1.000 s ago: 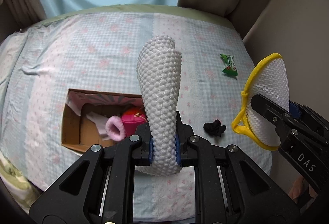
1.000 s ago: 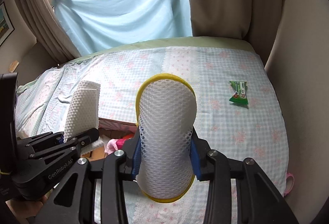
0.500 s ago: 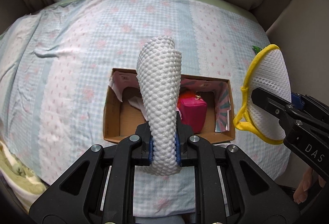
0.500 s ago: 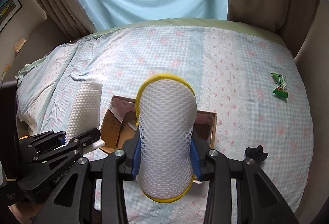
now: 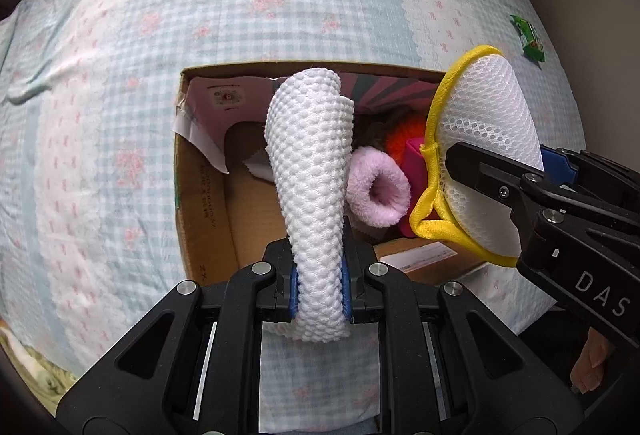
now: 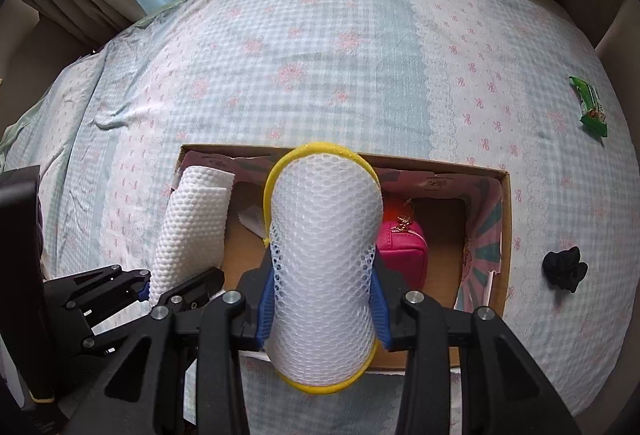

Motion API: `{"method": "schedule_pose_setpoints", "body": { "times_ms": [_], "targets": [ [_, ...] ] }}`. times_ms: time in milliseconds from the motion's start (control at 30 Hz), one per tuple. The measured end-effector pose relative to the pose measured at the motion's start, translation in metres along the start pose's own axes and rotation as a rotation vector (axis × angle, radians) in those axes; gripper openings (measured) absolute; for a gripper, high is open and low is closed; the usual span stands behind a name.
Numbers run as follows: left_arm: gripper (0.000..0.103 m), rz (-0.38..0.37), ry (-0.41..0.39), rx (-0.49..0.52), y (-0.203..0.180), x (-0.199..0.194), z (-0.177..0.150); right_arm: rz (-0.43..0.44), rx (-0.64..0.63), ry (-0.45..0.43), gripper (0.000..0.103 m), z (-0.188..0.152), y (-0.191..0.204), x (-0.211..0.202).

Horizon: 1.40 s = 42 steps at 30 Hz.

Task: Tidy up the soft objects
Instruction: 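Open both tools to drop the pad and mesh disc into the box, then move both tools back toward the black sock and green wipes packet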

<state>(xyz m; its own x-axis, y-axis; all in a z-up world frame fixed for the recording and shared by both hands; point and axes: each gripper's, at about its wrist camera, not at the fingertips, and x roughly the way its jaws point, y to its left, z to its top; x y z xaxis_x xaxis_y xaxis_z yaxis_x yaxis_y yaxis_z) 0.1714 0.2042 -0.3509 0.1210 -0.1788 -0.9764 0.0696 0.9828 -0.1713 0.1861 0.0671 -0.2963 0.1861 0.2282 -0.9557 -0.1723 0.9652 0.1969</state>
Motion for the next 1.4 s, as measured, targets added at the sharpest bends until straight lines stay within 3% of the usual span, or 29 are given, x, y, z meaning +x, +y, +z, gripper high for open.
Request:
{"method": "schedule_pose_setpoints", "body": {
  "times_ms": [167, 267, 300, 333, 367, 400, 433, 567, 933, 1400],
  "targets": [
    [0.013, -0.004, 0.045, 0.008, 0.003, 0.022, 0.007, 0.008, 0.01, 0.072, 0.038, 0.008, -0.003, 0.029],
    [0.018, 0.01, 0.066, 0.023, 0.002, 0.032, 0.01, 0.001, 0.01, 0.124, 0.045, 0.013, -0.006, 0.046],
    [0.043, 0.02, 0.072, 0.034, -0.001, 0.034, 0.01, -0.011, 0.011, 0.133, 0.058, 0.013, -0.007, 0.05],
    [0.091, 0.02, 0.067, 0.044, -0.002, 0.035, 0.009, -0.011, 0.018, 0.142, 0.065, 0.014, -0.01, 0.054],
    [0.101, 0.011, 0.057, 0.052, -0.005, 0.035, 0.008, 0.0, 0.03, 0.15, 0.082, 0.016, -0.012, 0.057],
    [0.103, 0.003, 0.039, 0.059, -0.007, 0.034, 0.007, 0.001, 0.044, 0.151, 0.094, 0.017, -0.016, 0.059],
    [0.103, -0.001, 0.037, 0.067, -0.008, 0.035, 0.006, -0.011, 0.051, 0.142, 0.095, 0.019, -0.018, 0.061],
    [0.103, 0.006, 0.059, 0.071, -0.011, 0.043, 0.004, -0.061, 0.02, 0.125, 0.095, 0.022, -0.024, 0.061],
    [0.103, 0.019, 0.05, 0.059, -0.012, 0.032, 0.001, -0.052, 0.044, 0.099, 0.095, 0.014, -0.034, 0.053],
    [0.103, 0.028, -0.107, 0.045, -0.018, -0.064, -0.019, -0.034, 0.056, -0.038, 0.095, -0.002, -0.021, -0.032]
  ]
}}
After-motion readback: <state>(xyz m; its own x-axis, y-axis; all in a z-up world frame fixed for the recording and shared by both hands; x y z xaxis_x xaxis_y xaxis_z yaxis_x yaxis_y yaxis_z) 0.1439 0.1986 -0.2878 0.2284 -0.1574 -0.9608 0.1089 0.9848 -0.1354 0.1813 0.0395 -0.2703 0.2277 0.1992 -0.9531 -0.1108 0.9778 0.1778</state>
